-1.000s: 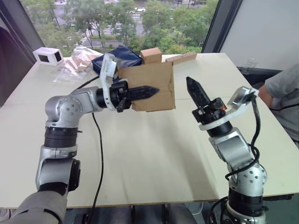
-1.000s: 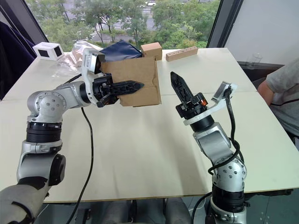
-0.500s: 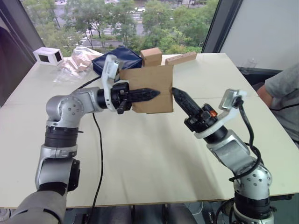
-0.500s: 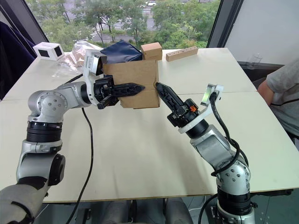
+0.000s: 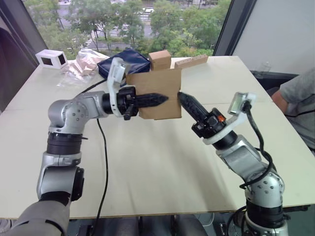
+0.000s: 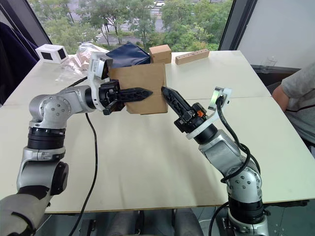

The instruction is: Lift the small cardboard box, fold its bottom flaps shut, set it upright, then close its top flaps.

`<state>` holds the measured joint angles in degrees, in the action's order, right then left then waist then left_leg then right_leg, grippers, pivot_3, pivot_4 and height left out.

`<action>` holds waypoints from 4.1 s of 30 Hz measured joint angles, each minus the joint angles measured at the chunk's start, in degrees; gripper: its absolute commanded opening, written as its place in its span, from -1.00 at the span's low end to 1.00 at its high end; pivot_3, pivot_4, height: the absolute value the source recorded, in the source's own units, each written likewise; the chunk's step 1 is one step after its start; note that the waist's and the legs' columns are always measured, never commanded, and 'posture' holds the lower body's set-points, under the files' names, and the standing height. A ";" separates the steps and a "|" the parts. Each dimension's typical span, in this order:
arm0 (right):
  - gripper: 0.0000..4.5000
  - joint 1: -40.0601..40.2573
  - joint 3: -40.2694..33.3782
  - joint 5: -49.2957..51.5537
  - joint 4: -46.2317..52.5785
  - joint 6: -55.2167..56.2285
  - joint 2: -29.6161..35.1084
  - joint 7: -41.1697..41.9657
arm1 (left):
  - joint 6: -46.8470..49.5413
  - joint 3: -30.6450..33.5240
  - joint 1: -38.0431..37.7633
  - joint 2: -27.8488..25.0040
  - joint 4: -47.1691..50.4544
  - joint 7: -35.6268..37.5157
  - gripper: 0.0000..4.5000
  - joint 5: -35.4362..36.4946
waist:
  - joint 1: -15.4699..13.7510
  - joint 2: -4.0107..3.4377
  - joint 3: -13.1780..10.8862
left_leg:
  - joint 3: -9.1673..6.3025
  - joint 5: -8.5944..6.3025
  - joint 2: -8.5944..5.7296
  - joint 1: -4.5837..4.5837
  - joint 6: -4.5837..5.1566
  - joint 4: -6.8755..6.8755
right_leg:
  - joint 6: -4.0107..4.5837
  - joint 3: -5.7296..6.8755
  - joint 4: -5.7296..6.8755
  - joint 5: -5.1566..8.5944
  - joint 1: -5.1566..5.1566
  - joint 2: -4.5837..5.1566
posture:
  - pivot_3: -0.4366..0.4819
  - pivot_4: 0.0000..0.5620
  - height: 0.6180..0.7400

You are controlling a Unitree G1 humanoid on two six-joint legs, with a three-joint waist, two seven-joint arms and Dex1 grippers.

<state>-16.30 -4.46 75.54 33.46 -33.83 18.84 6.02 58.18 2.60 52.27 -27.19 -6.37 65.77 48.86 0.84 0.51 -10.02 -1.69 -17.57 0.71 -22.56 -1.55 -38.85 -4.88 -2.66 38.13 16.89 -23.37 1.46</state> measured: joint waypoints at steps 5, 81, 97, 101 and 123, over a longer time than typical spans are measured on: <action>-0.97 2.38 -4.54 2.17 1.04 -2.71 8.87 1.98 | -3.30 -4.95 1.82 -1.88 0.79 0.40 -1.00 -5.41 | -0.22 0.00 -0.01 | -0.03 0.00 -0.04 -0.06 0.00 0.01 | 0.00 0.00 -0.03 0.00 0.01 0.01 | -0.05 -0.47 1.00; -1.00 8.99 0.55 -27.60 1.01 -13.65 27.34 20.84 | -9.54 -1.91 -9.41 -8.49 -1.32 -11.83 -0.99 -28.32 | -0.57 0.07 -0.01 | -0.06 0.03 -0.06 -0.20 -0.05 -0.29 | -0.04 -0.28 0.25 0.00 -0.13 0.00 | -0.05 -0.47 1.00; -1.00 6.12 15.42 -47.96 -7.41 -6.96 18.29 21.35 | -22.48 -9.13 -19.51 -1.35 -3.62 -14.85 -0.99 -33.95 | -1.02 0.07 0.03 | -0.02 0.02 -0.11 -0.09 -0.02 -0.26 | -0.05 -0.21 0.26 -0.01 -0.07 0.00 | -0.05 -0.47 1.00; -1.00 4.10 16.10 -52.67 -10.48 -4.94 18.07 21.36 | -20.62 -11.17 -22.61 -1.38 1.38 -12.97 -0.99 -33.08 | -0.77 0.07 0.03 | -0.02 0.02 -0.10 -0.08 -0.02 -0.26 | -0.05 -0.21 0.29 -0.01 -0.07 0.00 | -0.05 -0.47 1.00; -1.00 4.39 14.66 -56.24 -11.42 -4.94 18.25 29.05 | -13.59 -13.91 -28.74 -3.72 13.61 -11.81 -0.99 -31.83 | -0.14 0.06 0.03 | -0.04 0.00 -0.10 0.00 0.01 -0.24 | -0.05 -0.20 0.27 -0.01 0.01 0.00 | -0.05 -0.47 1.00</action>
<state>-11.91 10.20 19.30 22.04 -38.77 37.09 35.08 44.60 -11.31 23.53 -30.90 7.24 53.96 17.04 0.69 0.57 -9.99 -1.73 -17.57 0.61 -22.56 -1.54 -39.09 -4.93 -2.86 38.41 16.89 -23.37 1.46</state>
